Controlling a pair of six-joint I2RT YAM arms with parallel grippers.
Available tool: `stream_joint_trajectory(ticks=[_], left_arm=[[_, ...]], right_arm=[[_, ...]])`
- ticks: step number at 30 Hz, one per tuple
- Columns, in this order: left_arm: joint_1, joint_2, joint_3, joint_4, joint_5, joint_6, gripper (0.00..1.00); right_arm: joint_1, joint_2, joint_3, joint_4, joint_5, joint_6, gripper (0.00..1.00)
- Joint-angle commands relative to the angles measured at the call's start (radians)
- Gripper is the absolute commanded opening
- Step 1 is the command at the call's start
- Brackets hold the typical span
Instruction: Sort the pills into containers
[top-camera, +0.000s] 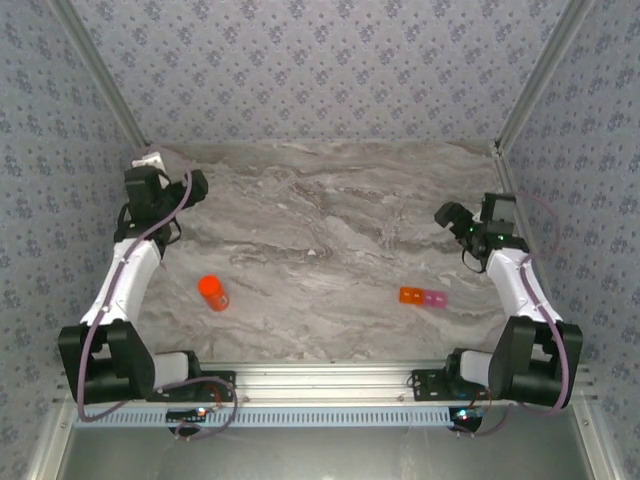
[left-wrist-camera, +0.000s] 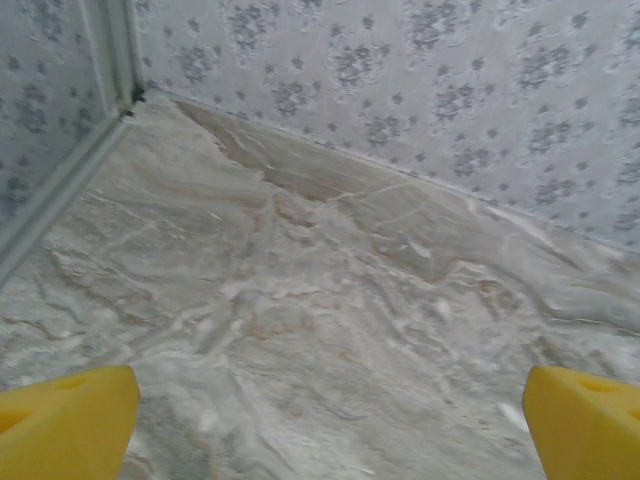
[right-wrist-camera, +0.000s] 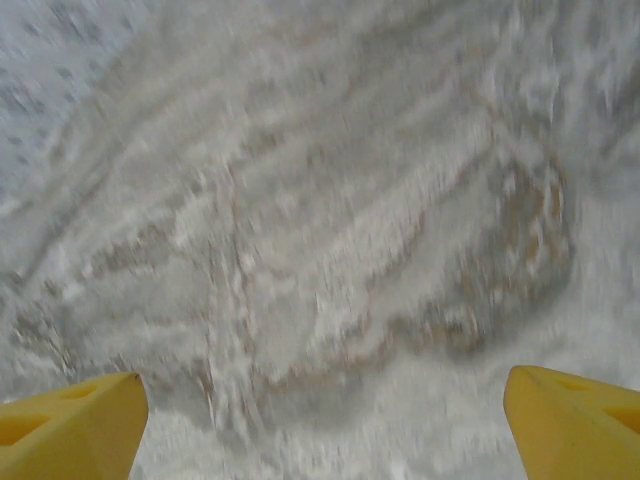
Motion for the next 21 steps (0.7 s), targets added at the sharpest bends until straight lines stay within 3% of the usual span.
stream_joint_trajectory(ticks=[1, 9, 16, 21], left_arm=[[-0.07, -0.003, 0.056, -0.135, 0.04, -0.089, 0.98], [-0.281, 0.023, 0.127, -0.23, 0.029, -0.14, 0.98], [-0.461, 0.017, 0.126, -0.198, -0.017, -0.169, 0.98], [-0.536, 0.036, 0.154, -0.222, -0.038, -0.157, 0.98]], right_arm=[[0.04, -0.039, 0.031, -0.297, 0.068, 0.027, 0.94], [0.101, -0.125, -0.079, -0.46, 0.173, 0.041, 0.98], [0.105, -0.142, -0.185, -0.38, 0.108, 0.078, 0.98], [0.122, -0.093, -0.201, -0.301, 0.07, 0.103, 0.98]])
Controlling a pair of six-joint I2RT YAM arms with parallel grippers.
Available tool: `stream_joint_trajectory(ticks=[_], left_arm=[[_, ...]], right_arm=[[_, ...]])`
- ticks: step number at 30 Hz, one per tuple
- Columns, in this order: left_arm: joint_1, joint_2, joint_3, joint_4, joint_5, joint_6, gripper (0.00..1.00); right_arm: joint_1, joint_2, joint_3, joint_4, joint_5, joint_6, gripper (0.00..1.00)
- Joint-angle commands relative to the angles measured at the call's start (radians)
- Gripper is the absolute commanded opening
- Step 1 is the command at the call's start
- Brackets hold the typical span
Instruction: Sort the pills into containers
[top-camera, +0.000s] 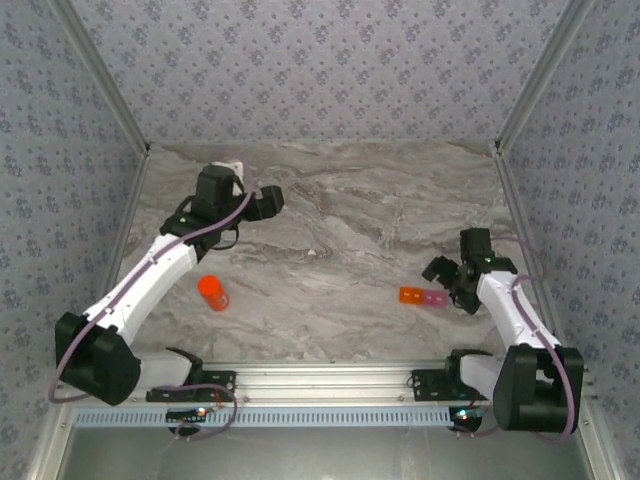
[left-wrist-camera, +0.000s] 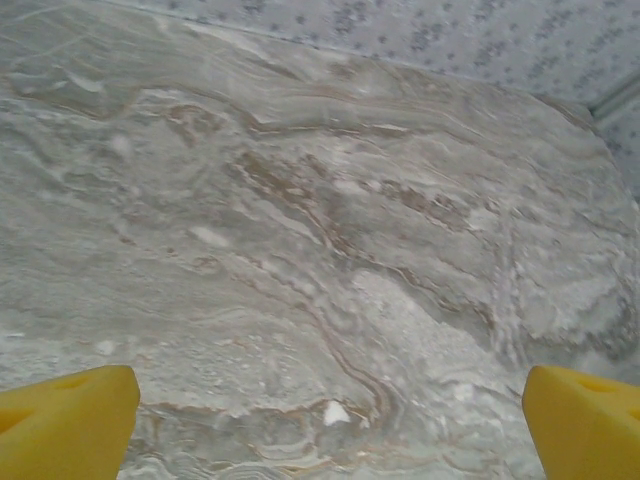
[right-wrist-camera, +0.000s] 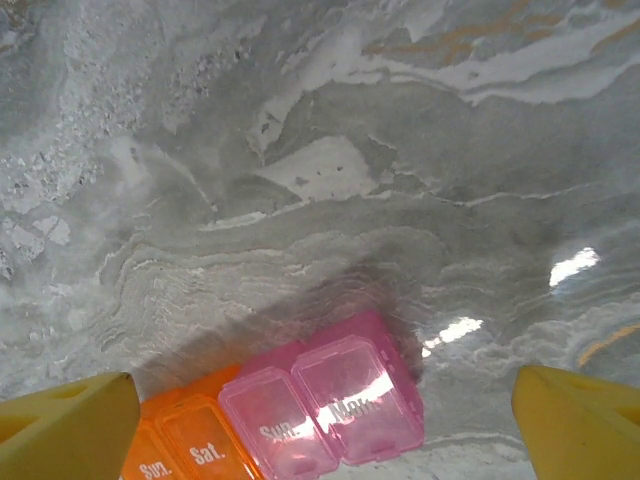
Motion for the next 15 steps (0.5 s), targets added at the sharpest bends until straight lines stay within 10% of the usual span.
stream_joint_trajectory(ticks=[1, 15], left_arm=[[-0.026, 0.015, 0.044, -0.024, -0.032, -0.008, 0.98], [-0.066, 0.07, 0.085, -0.047, -0.011, -0.023, 0.98]], right_arm=[[0.02, 0.024, -0.008, 0.058, -0.034, 0.039, 0.98], [0.107, 0.108, 0.018, 0.125, -0.01, 0.08, 0.98]])
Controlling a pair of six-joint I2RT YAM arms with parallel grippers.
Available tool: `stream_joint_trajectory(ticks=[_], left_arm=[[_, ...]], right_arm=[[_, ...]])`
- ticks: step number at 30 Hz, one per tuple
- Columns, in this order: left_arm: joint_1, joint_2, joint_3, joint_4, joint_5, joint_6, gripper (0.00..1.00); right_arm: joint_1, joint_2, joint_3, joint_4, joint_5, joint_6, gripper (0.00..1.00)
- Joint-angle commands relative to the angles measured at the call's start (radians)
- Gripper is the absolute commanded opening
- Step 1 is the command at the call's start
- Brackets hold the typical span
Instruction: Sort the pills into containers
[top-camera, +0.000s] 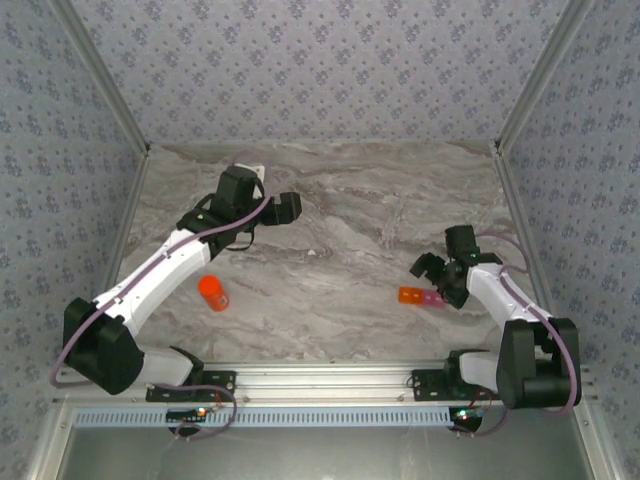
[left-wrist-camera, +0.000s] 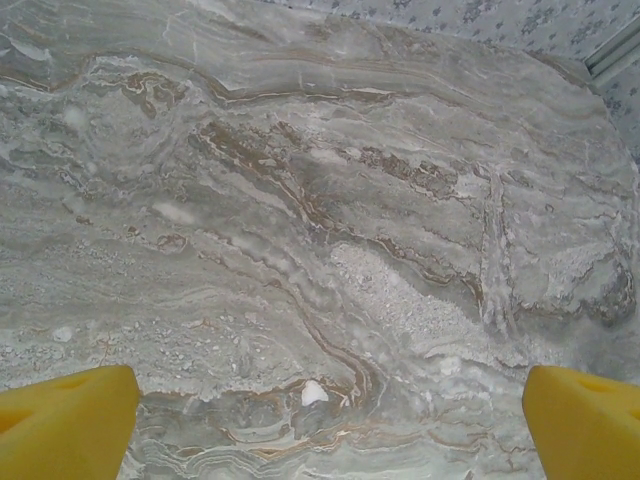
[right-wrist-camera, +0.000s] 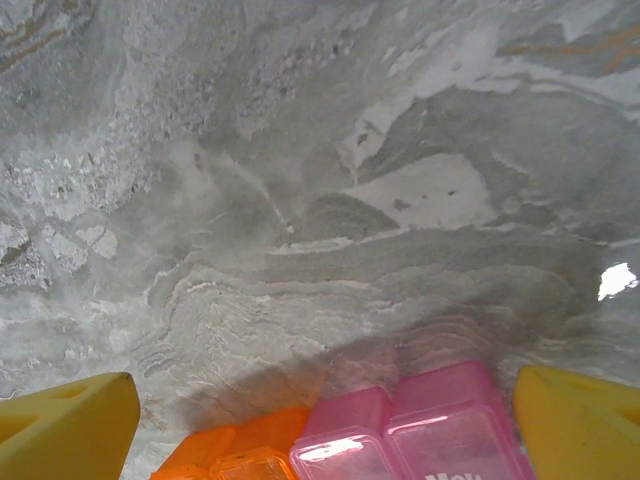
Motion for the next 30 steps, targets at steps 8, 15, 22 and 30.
stream_joint_trajectory(ticks=[8, 15, 22, 30], left_arm=[[-0.023, 0.026, 0.055, -0.005, 0.029, -0.042, 0.98], [-0.037, 0.026, 0.055, -0.008, 0.029, -0.04, 0.98], [-0.043, 0.031, 0.052, -0.007, 0.032, -0.041, 0.98], [-0.046, 0.047, 0.056, -0.019, 0.022, -0.115, 0.98]], right_arm=[[0.122, 0.011, 0.027, 0.029, -0.008, 0.116, 0.97], [0.309, 0.04, 0.033, 0.124, -0.03, 0.284, 0.97], [0.394, 0.052, 0.093, 0.038, 0.057, 0.275, 0.97], [0.397, 0.079, 0.069, 0.028, 0.105, 0.255, 0.97]])
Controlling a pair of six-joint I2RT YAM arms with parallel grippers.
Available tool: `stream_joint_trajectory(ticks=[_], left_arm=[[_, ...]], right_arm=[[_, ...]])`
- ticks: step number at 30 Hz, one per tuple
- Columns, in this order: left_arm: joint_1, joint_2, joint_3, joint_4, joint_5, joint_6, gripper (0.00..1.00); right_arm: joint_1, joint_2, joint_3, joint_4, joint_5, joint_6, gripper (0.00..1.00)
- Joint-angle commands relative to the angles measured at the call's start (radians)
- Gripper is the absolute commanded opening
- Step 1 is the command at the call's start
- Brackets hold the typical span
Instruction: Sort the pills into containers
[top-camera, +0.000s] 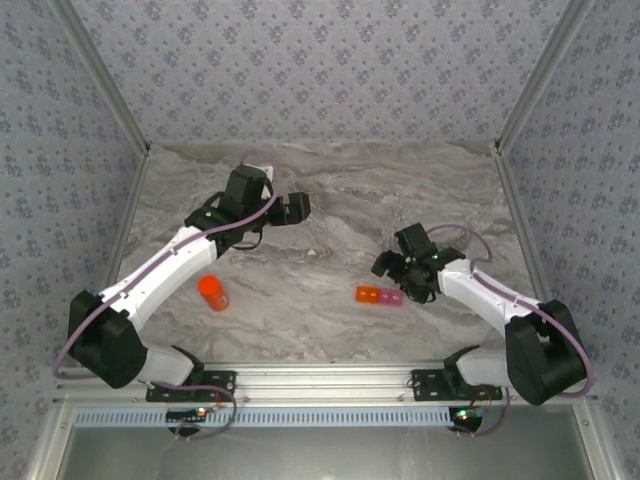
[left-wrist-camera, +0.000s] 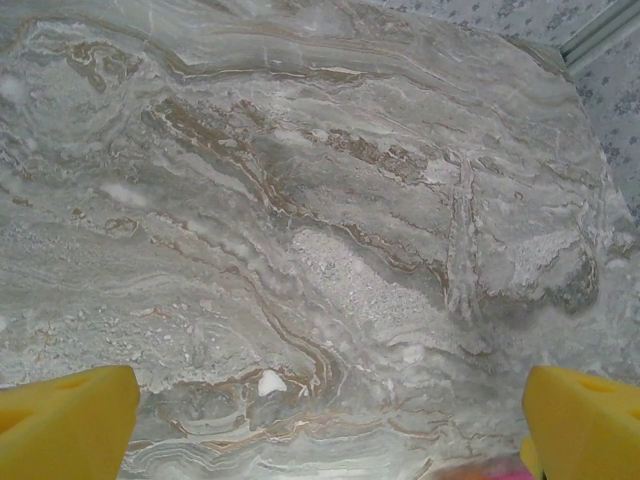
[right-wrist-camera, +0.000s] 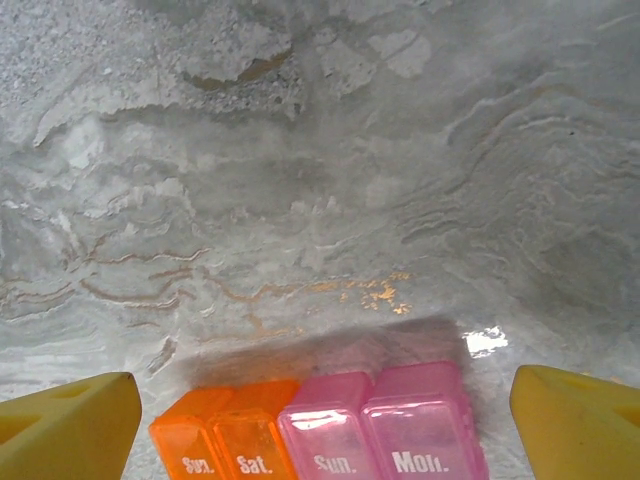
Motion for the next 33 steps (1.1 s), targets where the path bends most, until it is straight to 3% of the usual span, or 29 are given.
stream_joint_trajectory(ticks=[1, 6, 19, 27, 33], left_arm=[[-0.007, 0.009, 0.028, -0.013, -0.003, -0.061, 0.98], [-0.007, 0.011, 0.027, -0.037, -0.051, -0.127, 0.98], [-0.004, 0.01, 0.03, -0.116, -0.059, -0.121, 0.98], [-0.002, -0.014, 0.007, -0.121, -0.057, -0.155, 0.98], [0.003, -0.023, 0.001, -0.121, -0.023, -0.15, 0.98]], right_arm=[[0.013, 0.032, -0.01, -0.019, 0.047, 0.007, 0.97], [0.059, 0.071, -0.007, 0.007, 0.047, 0.038, 0.97], [0.236, 0.144, 0.082, 0.053, 0.04, 0.144, 0.97], [0.368, 0.294, 0.222, 0.129, -0.005, 0.19, 0.97], [0.405, 0.335, 0.329, 0.08, 0.008, 0.163, 0.98]])
